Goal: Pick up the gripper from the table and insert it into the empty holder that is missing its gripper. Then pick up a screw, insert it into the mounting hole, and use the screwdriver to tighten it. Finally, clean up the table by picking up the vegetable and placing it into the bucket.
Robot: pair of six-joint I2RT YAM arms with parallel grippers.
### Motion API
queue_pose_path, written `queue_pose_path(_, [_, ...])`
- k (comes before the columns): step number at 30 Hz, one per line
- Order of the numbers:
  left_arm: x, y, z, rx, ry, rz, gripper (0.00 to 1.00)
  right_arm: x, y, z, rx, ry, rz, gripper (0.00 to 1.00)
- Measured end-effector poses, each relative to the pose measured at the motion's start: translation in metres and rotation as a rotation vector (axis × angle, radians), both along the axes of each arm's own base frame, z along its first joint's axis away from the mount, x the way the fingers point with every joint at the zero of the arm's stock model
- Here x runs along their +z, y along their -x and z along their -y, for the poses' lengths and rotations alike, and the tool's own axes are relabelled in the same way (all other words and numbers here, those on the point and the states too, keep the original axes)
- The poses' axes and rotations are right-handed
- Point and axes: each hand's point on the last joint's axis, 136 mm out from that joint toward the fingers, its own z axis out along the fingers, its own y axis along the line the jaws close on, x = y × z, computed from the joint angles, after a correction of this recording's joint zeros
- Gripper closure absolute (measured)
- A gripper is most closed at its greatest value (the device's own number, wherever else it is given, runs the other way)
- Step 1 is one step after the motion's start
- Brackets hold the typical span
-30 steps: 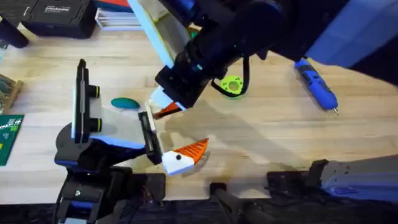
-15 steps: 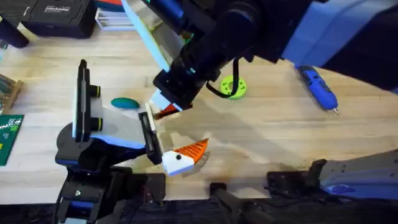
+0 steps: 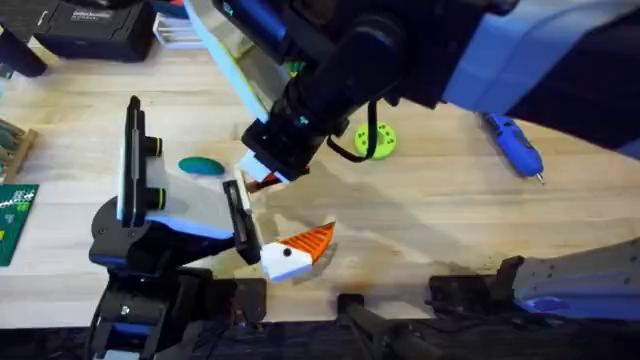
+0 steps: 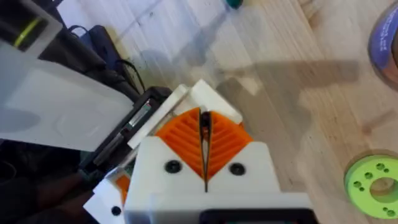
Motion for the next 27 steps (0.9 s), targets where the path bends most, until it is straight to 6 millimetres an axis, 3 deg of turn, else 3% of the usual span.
queue_pose_path(6, [0.000, 0.000, 0.000, 0.000, 0.001, -0.004, 0.015, 0.000, 0.000, 0.000, 0.000, 0.001, -0.001, 0.992])
queue_pose_path(8, [0.000, 0.000, 0.000, 0.003, 0.001, -0.004, 0.015, 0.000, 0.000, 0.000, 0.000, 0.002, -0.002, 0.903])
queue_pose_path(10, [0.000, -0.001, 0.000, 0.006, 0.001, -0.005, 0.015, -0.001, 0.001, 0.001, 0.000, 0.003, -0.008, 0.679])
queue_pose_path(14, [0.000, -0.001, 0.000, 0.008, 0.002, -0.003, 0.015, 0.001, -0.004, 0.004, -0.013, 0.006, 0.001, 0.097])
queue_pose_path(15, [0.000, -0.001, -0.001, 0.008, 0.001, 0.000, 0.015, 0.001, -0.008, 0.007, -0.022, 0.010, 0.003, 0.033])
queue_pose_path(22, [0.001, 0.000, 0.000, 0.002, 0.001, 0.011, 0.015, 0.007, -0.025, 0.027, -0.086, 0.013, -0.001, 0.009])
queue_pose_path(23, [0.001, 0.000, 0.000, 0.000, 0.001, 0.011, 0.015, 0.020, -0.029, 0.043, -0.121, 0.004, 0.006, 0.008])
queue_pose_path(27, [0.001, 0.000, 0.000, 0.000, 0.000, 0.013, 0.015, 0.034, -0.035, 0.071, -0.169, 0.005, 0.015, 0.009])
